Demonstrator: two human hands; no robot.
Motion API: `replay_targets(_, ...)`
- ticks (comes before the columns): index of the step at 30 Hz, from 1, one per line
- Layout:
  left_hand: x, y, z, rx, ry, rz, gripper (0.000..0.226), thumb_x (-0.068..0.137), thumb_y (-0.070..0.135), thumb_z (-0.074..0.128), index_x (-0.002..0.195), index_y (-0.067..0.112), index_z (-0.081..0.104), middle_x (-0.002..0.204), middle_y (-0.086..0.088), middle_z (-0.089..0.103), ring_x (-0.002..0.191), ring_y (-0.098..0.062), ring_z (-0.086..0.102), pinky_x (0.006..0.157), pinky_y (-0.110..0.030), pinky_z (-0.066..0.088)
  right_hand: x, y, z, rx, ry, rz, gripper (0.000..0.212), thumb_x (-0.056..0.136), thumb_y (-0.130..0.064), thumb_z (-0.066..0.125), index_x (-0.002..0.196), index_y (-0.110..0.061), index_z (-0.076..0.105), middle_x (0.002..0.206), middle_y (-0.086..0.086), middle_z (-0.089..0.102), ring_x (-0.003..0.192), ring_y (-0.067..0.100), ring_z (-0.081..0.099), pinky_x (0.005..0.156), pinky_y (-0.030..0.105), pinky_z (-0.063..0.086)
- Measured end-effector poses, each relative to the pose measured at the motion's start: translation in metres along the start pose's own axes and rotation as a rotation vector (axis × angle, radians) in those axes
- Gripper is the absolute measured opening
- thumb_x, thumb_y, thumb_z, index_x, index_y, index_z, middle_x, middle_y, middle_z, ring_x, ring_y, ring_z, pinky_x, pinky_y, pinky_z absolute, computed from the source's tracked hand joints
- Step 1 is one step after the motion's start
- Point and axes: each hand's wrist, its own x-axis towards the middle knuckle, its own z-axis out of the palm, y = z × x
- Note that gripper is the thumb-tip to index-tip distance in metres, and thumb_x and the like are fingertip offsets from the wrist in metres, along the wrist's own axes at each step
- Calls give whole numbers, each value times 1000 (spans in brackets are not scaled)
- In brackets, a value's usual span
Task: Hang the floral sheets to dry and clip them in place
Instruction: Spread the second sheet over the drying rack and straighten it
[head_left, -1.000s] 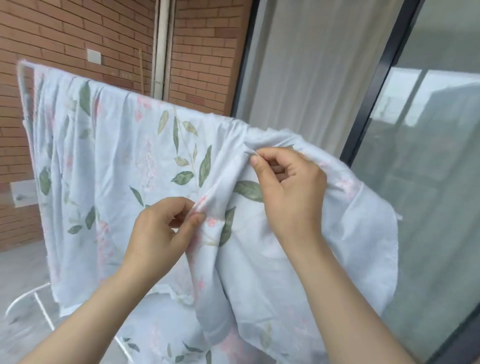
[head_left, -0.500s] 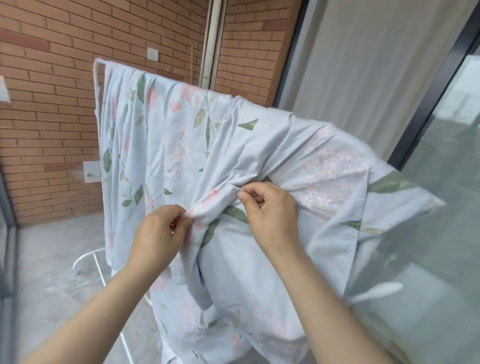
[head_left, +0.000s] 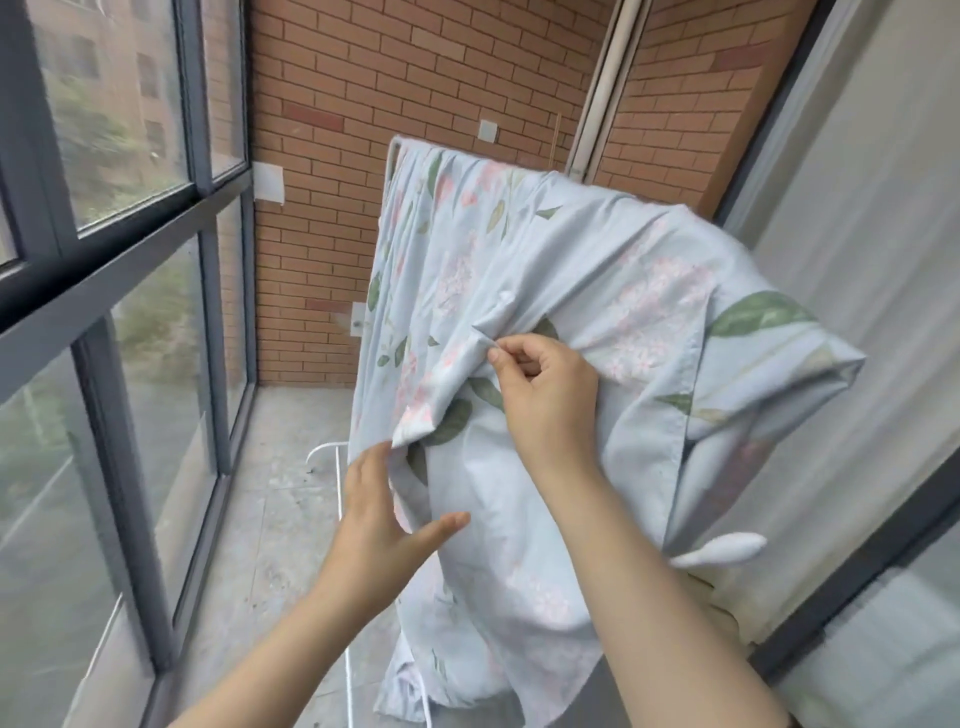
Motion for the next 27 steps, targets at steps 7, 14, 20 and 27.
replay_targets(7, -15, 17, 12, -192, -89, -3, 98, 60, 49, 85, 133, 44, 20, 125, 27, 34, 104, 3, 53, 78, -12, 50, -9, -6, -9, 41, -19, 54, 8, 86, -19, 68, 86, -15, 75, 69, -11, 68, 63, 1, 62, 60, 8, 44)
replay_targets(14, -21, 4, 22, -19, -190, -180, 90, 68, 65, 70, 136, 19, 31, 137, 4, 41, 126, -18, 44, 97, -31, 44, -8, -15, -13, 198, -84, 179, 9, 85, -14, 70, 89, -9, 77, 57, -17, 60, 50, -6, 53, 56, 8, 38)
replay_targets(20, -27, -1, 25, -269, -261, -355, 93, 66, 52, 80, 138, 27, 27, 103, 1, 70, 97, -11, 65, 87, -32, 52, -11, -19, -13, 237, -81, 201, 9, 85, -15, 70, 88, -10, 77, 64, -11, 66, 54, -5, 55, 59, 10, 41)
replay_targets(27, -29, 1, 28, -313, -141, -160, 19, 79, 7, 73, 92, 13, 60, 66, -5, 65, 59, -11, 59, 64, -27, 49, -17, -21, -19, 225, -104, 239, 12, 87, -16, 66, 94, -12, 75, 73, -7, 71, 66, 3, 64, 69, 26, 53)
